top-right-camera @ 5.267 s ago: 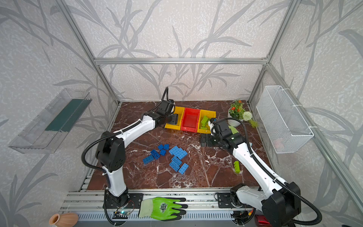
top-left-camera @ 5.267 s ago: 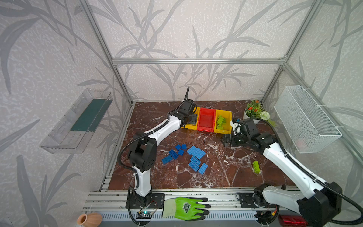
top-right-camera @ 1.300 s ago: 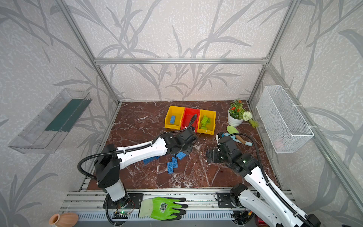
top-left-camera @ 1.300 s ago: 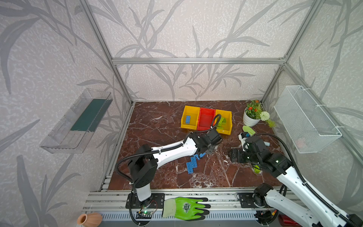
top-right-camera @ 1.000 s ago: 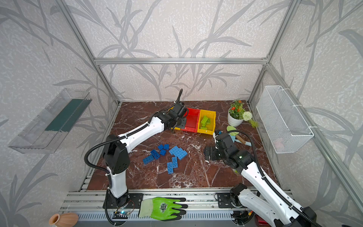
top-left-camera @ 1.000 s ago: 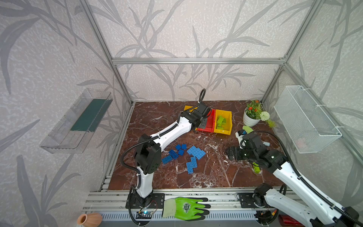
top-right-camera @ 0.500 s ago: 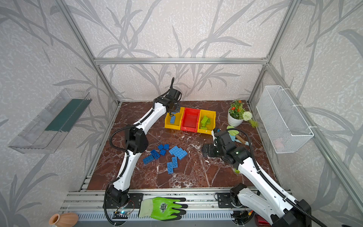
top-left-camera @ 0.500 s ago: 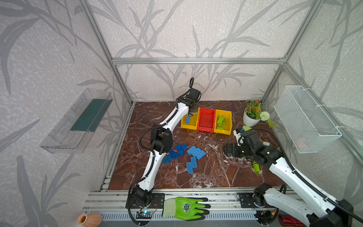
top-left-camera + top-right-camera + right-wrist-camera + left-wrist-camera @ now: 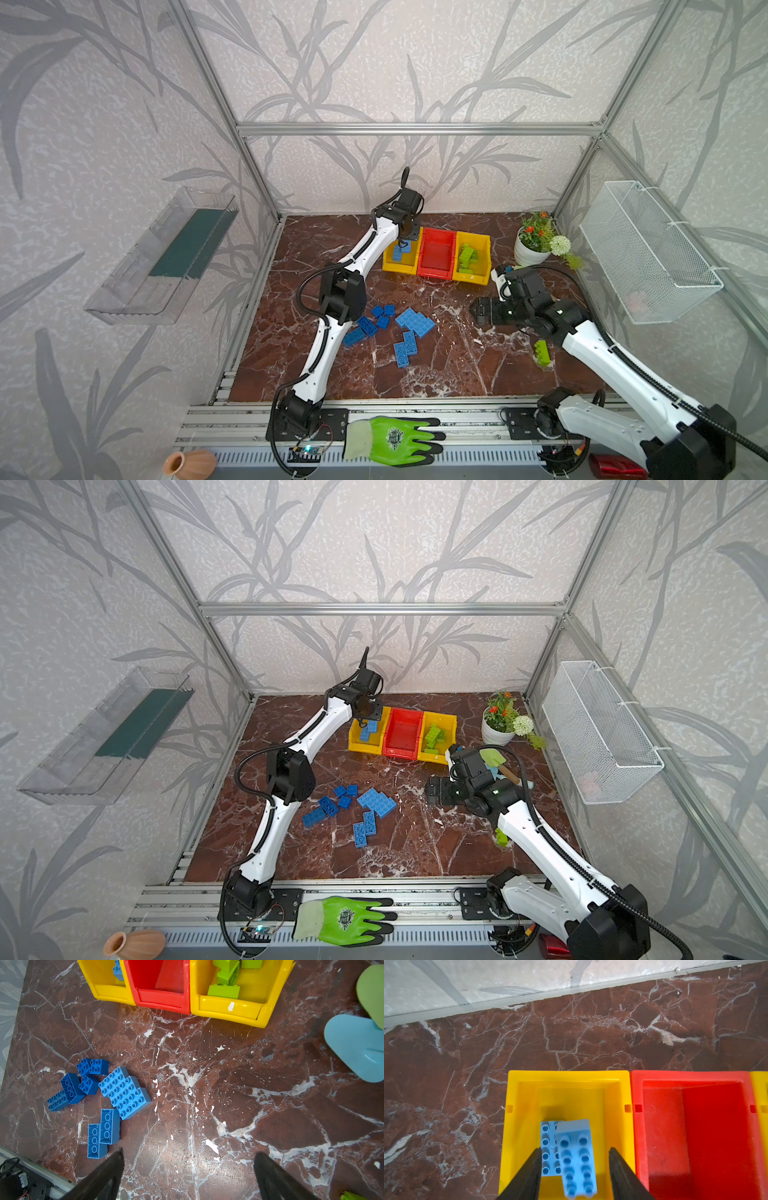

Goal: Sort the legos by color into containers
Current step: 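Move the left gripper back down over the remaining blue bricks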

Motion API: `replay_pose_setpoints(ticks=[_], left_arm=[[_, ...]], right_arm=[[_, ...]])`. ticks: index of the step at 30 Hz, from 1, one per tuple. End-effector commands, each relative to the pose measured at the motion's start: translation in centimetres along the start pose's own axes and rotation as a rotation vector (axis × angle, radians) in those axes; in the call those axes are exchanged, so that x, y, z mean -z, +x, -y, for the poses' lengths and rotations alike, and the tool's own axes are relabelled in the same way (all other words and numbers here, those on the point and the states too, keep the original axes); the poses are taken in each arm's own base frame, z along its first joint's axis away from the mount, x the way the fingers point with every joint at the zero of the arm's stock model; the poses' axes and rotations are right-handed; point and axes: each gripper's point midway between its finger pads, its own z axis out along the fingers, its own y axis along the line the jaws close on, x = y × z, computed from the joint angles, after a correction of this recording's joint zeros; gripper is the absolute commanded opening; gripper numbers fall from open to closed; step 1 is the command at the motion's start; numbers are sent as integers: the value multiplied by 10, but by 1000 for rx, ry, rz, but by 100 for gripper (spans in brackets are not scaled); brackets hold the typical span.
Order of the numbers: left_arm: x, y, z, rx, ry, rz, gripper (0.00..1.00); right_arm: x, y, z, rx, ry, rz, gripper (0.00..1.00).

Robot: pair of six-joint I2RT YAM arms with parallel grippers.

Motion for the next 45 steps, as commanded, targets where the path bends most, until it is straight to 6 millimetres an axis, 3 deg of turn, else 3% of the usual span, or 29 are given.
replay_pose_setpoints(ticks=[1,7,13,19,24,29,33,36,45], left_arm=[[17,-15,1,3,23,39,60],[34,-8,-4,25,12,25,62],[66,25,-9,124,41,49,61],[110,90,-12,147,18,64,61],[150,155,-4,109,-5,59,61],[174,216,3,159,24,30,61],[182,268,12,178,82,-22,61],[187,295,13,174,80,-50,61],[180,347,45,157,190,-161,62]], right_arm=[[9,-12,-6,10,-16,32,97],[10,-9,-6,10,-22,26,98],[11,-4,-4,18,-17,15,98],[11,4,-2,20,-23,5,98],[11,12,-1,18,-27,-9,98],[12,21,5,14,-11,-11,98],[11,29,9,10,-2,-20,98],[10,33,8,10,-6,-28,98],[10,38,6,21,3,-35,99]])
